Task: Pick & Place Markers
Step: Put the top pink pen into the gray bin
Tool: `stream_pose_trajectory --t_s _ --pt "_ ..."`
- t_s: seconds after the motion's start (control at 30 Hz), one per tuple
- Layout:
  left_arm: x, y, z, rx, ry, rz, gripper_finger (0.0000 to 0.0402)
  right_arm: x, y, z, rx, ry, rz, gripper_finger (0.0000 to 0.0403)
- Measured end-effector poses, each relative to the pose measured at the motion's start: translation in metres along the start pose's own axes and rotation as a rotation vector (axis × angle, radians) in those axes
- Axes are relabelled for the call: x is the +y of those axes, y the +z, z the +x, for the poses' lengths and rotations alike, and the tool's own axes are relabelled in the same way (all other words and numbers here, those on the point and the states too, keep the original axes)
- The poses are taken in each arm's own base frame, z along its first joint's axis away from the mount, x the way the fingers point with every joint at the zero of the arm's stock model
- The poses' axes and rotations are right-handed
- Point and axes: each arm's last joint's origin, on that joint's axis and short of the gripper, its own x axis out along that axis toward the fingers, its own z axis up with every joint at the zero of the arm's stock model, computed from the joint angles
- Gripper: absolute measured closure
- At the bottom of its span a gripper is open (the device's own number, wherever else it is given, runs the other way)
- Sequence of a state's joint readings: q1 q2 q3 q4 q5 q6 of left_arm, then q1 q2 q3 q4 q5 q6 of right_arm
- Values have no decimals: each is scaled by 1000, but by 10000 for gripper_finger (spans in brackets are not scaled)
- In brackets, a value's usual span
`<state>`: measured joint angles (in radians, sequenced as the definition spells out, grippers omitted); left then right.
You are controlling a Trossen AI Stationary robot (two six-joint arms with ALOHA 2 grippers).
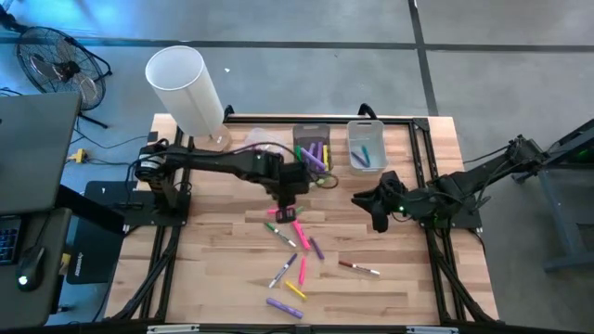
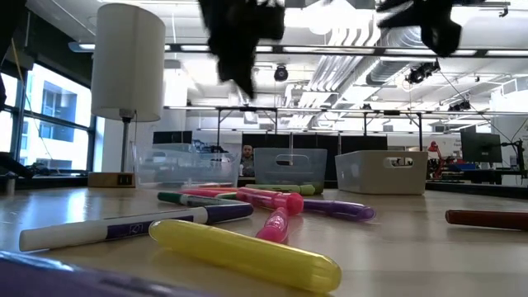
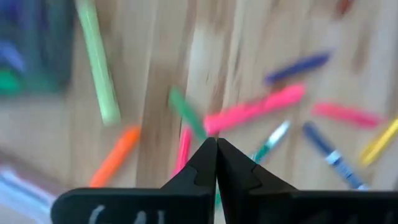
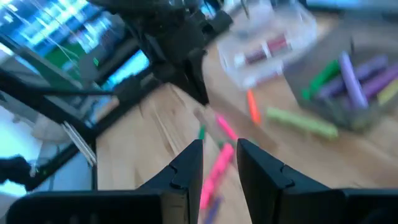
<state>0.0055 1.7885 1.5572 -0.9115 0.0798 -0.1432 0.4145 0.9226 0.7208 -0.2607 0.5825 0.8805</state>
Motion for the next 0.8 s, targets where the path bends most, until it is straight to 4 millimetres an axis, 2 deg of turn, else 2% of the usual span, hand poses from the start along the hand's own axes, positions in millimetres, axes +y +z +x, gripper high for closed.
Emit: stream_pose_trajectory --t_s 0.23,0.4,0.57,0.8 --pt "-10 42 -56 -272 -12 87 401 11 17 6 -196 39 -51 315" --pt "-13 51 -81 -341 -17 98 400 11 17 14 -183 51 -87 315" --pt "-11 39 -76 -212 -4 82 399 11 14 18 -150 57 -103 315" --pt "-10 22 -43 92 22 43 399 10 12 18 -134 43 -118 315"
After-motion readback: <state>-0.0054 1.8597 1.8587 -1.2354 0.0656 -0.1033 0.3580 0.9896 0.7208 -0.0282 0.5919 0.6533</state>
